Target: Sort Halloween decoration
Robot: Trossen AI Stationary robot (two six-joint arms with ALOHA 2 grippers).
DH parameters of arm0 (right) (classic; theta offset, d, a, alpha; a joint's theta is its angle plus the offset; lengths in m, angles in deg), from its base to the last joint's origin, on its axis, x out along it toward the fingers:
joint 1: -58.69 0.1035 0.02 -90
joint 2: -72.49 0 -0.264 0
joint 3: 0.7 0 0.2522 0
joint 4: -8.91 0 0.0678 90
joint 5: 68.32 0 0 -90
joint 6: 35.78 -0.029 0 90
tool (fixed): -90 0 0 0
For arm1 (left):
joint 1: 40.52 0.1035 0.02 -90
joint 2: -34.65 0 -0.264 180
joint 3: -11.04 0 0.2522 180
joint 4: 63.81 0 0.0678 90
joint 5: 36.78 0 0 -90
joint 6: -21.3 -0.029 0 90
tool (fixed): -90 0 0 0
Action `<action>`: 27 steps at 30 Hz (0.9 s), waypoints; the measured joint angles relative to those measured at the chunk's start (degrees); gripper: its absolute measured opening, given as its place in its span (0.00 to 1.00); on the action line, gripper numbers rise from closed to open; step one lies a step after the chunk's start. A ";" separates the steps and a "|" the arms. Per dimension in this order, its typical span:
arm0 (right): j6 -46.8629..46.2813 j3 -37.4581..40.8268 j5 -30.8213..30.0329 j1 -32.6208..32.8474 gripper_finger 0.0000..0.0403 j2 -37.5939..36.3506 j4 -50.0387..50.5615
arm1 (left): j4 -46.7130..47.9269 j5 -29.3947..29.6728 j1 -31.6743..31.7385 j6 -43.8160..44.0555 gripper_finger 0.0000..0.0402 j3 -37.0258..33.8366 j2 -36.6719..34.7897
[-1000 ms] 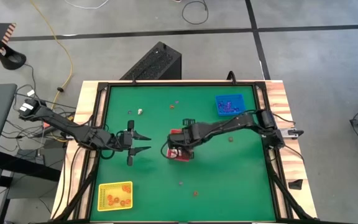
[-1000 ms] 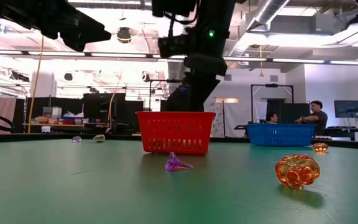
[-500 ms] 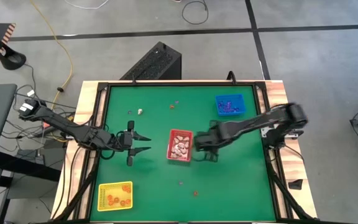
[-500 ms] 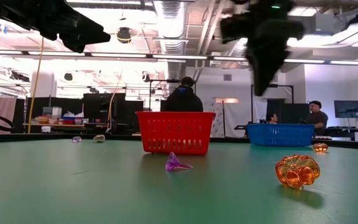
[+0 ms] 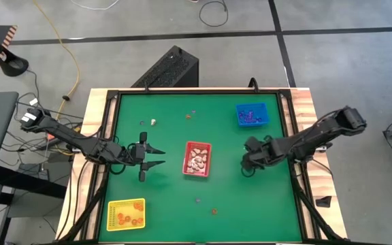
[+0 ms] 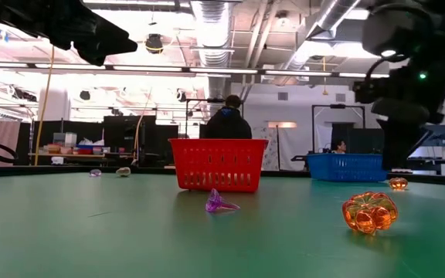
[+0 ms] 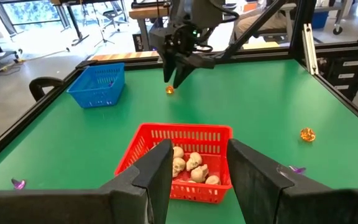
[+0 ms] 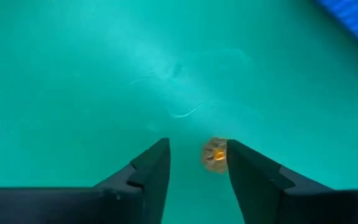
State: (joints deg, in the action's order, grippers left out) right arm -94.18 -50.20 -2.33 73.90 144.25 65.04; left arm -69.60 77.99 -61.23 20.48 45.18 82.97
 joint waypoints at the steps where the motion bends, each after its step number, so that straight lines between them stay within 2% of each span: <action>1: -1.27 0.47 -1.27 0.71 0.50 -0.40 0.02 | 0.00 0.00 0.00 0.00 0.35 0.00 0.00; 5: -5.68 1.31 -5.53 3.22 0.59 -0.33 -0.06 | -0.01 0.01 0.00 0.12 0.35 0.00 0.00; 9: -10.52 2.89 -9.29 5.85 0.62 1.76 -0.50 | 0.00 0.02 0.00 0.19 0.35 0.00 0.00; 14: -21.35 7.50 -13.92 10.83 0.62 5.49 -3.57 | 0.46 0.04 0.00 0.58 0.35 0.00 0.01; 22: -37.34 12.01 -27.17 18.91 0.61 15.48 -15.18 | 0.81 0.69 0.00 0.61 0.35 0.00 0.02; 27: -44.28 11.92 -29.84 21.12 0.52 22.55 -16.71 | 0.81 1.14 0.00 0.63 0.35 0.00 0.02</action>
State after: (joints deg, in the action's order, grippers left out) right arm -138.45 -38.29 -32.17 95.03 166.80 48.33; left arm -68.79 79.13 -61.23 21.12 45.18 82.99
